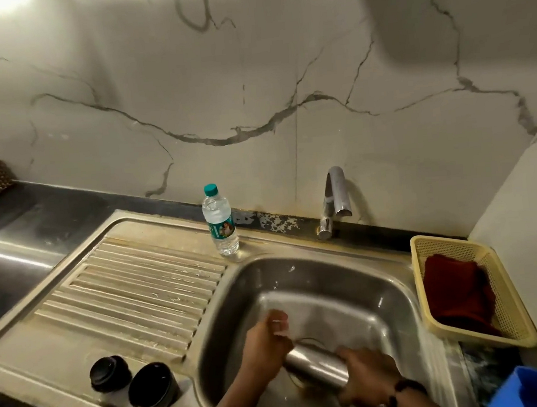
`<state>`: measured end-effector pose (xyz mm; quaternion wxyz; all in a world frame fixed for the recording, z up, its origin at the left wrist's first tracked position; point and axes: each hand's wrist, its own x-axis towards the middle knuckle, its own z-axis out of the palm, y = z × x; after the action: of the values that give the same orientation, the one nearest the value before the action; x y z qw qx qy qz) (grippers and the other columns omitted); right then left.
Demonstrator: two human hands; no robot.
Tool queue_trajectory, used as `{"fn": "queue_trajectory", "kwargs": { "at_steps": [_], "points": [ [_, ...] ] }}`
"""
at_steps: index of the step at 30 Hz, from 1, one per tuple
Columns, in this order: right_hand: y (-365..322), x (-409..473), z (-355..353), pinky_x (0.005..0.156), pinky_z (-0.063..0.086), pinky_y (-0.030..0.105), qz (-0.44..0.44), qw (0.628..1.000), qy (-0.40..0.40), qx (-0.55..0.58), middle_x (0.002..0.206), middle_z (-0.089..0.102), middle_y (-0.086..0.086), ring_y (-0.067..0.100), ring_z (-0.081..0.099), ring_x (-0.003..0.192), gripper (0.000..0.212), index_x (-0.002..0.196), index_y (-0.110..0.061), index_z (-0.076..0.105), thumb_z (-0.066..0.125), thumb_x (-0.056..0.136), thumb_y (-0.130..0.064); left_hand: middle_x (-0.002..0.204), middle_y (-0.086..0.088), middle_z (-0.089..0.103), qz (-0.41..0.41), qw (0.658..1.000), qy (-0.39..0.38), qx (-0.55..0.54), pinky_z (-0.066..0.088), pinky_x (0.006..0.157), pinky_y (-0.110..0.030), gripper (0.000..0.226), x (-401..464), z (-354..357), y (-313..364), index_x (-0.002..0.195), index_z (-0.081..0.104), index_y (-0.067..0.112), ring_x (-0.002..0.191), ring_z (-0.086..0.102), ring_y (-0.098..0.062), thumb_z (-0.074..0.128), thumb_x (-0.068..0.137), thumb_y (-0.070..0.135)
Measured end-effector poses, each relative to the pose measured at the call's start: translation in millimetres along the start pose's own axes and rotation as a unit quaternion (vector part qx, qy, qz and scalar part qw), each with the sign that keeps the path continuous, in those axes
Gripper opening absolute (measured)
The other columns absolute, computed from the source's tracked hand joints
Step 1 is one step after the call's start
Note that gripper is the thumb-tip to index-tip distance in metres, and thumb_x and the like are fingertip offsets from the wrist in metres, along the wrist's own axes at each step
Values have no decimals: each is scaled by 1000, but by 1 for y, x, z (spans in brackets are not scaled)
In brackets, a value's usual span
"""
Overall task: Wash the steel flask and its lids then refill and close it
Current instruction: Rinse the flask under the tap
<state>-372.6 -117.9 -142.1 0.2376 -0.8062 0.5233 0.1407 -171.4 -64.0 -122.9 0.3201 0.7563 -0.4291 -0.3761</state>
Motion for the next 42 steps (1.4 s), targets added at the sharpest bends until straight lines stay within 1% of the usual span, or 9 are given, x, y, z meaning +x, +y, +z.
{"fn": "queue_trajectory", "kwargs": {
  "at_steps": [3, 6, 20, 28, 30, 32, 35, 39, 42],
  "points": [
    [-1, -1, -5, 74, 44, 30, 6, 999, 26, 27, 120, 63, -5, 20, 62, 108, 80, 129, -35, 40, 69, 58, -57, 149, 10, 45, 180, 947, -73, 256, 40, 109, -26, 74, -4, 9, 3, 145, 43, 31, 135, 44, -12, 72, 79, 14],
    [-4, -2, -17, 75, 47, 30, 4, 997, 62, 46, 118, 66, -5, 19, 64, 106, 75, 126, -36, 41, 66, 60, -60, 162, 4, 28, 256, 905, -66, 332, 36, 114, -34, 81, -11, 30, 1, 149, 35, 28, 148, 28, -24, 71, 78, 12],
    [2, -17, 7, 82, 49, 30, 65, 982, 93, 154, 126, 60, -9, 18, 62, 111, 89, 135, -43, 34, 64, 53, -60, 142, 2, 58, 356, 859, -75, 360, 42, 105, -25, 88, -12, 33, -11, 139, 52, 25, 127, 58, -18, 82, 57, 21],
    [-8, -18, 8, 80, 50, 15, -20, 944, 86, 317, 115, 60, -28, -4, 63, 99, 88, 124, -51, 34, 79, 48, -57, 144, 0, 56, 456, 730, 23, 510, 30, 115, -43, 61, -1, 28, 9, 133, 58, 35, 134, 53, -26, 72, 74, 35],
    [-2, -17, 6, 78, 50, 15, -22, 931, 83, 355, 113, 63, -22, -8, 63, 94, 85, 116, -48, 39, 85, 45, -49, 154, -9, 42, 421, 761, 114, 480, 22, 115, -48, 70, -2, 24, 18, 143, 47, 31, 141, 42, -34, 67, 77, 22],
    [7, -15, 6, 76, 49, 16, -11, 925, 102, 366, 114, 63, -17, -6, 63, 93, 85, 114, -43, 43, 92, 46, -36, 161, -15, 25, 349, 850, 163, 359, 14, 117, -46, 94, 0, 19, 17, 152, 31, 24, 148, 21, -35, 74, 70, 10],
    [10, -13, 3, 74, 48, 15, 12, 933, 99, 345, 108, 64, -18, 0, 64, 92, 90, 124, -35, 41, 90, 49, -30, 156, 3, 26, 204, 968, 112, 89, 20, 121, -25, 85, 2, 10, 19, 150, 24, 25, 148, 22, -14, 69, 80, 6],
    [-1, -16, -5, 74, 43, 19, 31, 981, 80, 174, 124, 61, -7, 15, 63, 108, 97, 141, -30, 29, 72, 57, -51, 113, 1, 60, 40, 988, 143, -31, 44, 85, -27, 38, 11, -1, 8, 116, 44, 20, 110, 62, -22, 62, 88, 2],
    [1, -18, -24, 78, 44, 26, 13, 997, 57, 53, 131, 57, 0, 20, 60, 114, 91, 143, -28, 28, 72, 67, -51, 124, -1, 60, 32, 992, 111, 47, 49, 97, -35, 51, 11, 0, -10, 130, 47, 13, 119, 60, -24, 64, 83, 2]
  ]
}}
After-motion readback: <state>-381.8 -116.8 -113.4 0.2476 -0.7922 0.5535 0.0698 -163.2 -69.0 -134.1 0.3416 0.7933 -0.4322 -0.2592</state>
